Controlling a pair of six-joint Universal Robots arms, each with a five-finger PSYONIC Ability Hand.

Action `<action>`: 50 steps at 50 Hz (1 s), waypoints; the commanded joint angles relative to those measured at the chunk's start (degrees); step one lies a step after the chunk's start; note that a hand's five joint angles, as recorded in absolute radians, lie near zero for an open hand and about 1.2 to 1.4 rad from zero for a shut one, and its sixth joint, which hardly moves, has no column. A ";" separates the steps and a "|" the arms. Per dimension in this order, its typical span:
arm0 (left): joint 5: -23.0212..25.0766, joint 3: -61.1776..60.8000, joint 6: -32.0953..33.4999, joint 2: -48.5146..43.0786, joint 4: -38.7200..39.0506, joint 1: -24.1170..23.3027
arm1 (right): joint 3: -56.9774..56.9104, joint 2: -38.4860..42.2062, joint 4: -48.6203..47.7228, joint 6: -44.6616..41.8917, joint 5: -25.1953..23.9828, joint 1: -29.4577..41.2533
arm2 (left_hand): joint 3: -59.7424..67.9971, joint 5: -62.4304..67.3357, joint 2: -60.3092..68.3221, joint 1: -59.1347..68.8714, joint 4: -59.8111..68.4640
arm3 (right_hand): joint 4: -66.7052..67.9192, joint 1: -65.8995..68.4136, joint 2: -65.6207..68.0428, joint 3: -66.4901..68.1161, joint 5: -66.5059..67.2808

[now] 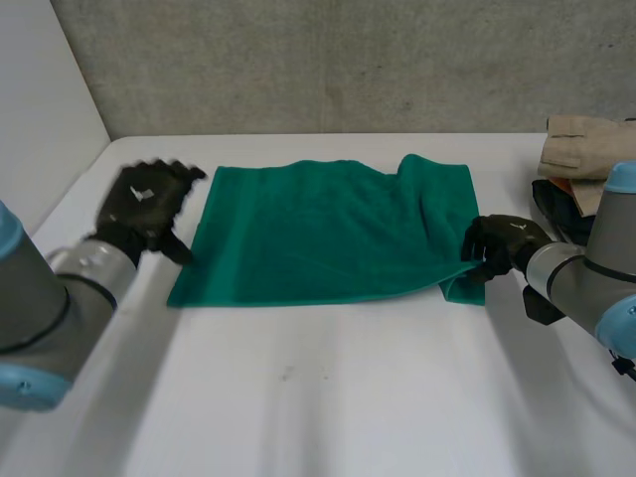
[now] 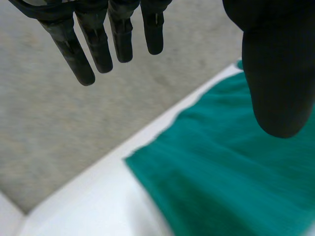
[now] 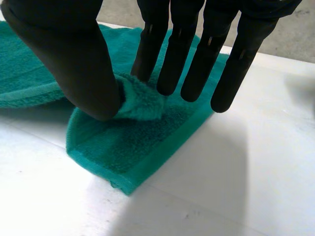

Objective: Fold the laundry.

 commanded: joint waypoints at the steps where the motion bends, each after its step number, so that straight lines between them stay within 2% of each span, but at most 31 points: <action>1: 2.72 -3.53 0.38 -2.87 0.20 -0.88 | 0.88 -0.52 -1.50 -3.23 0.10 1.80 | 0.44 1.22 0.62 2.70 1.17 | 22.76 23.08 22.81 22.75 23.04; 2: 2.72 -3.26 0.38 -3.75 0.20 -0.88 | 0.88 -0.52 -1.59 -3.76 0.10 1.89 | 1.95 2.73 2.13 4.20 2.68 | 27.46 27.78 27.51 27.45 27.74; 14: 2.72 4.47 0.47 -15.71 -0.06 0.00 | 1.49 -0.78 -2.30 -6.93 0.19 3.29 | 19.61 20.40 19.79 21.87 20.35 | 27.51 27.83 27.56 27.50 27.79; 24: 2.64 9.30 1.00 -20.63 -0.68 0.35 | 1.94 -0.96 -3.09 -7.11 0.19 3.21 | 20.13 20.92 20.31 22.39 20.86 | 27.51 27.83 27.56 27.50 27.79; 34: 2.55 12.73 10.30 -24.15 -0.76 1.14 | 2.20 -0.96 -3.17 -8.34 0.28 3.21 | 22.80 23.59 22.98 25.06 23.54 | 27.51 27.83 27.56 27.50 27.79; 43: 2.46 17.48 12.25 -27.31 -0.85 1.58 | 2.46 -0.96 -3.26 -9.30 0.28 3.21 | 30.38 31.17 30.56 32.64 31.12 | 27.51 27.83 27.56 27.50 27.79; 48: 2.46 19.76 12.16 -28.72 -0.94 1.58 | 2.64 -1.04 -3.26 -9.39 0.28 3.29 | 41.81 42.60 41.99 44.07 42.54 | 27.51 27.83 27.56 27.50 27.79; 50: 2.46 20.91 12.07 -29.16 -1.03 1.49 | 2.73 -1.04 -3.26 -9.39 0.28 3.29 | 51.04 51.82 51.22 53.29 51.77 | 27.51 27.83 27.56 27.50 27.79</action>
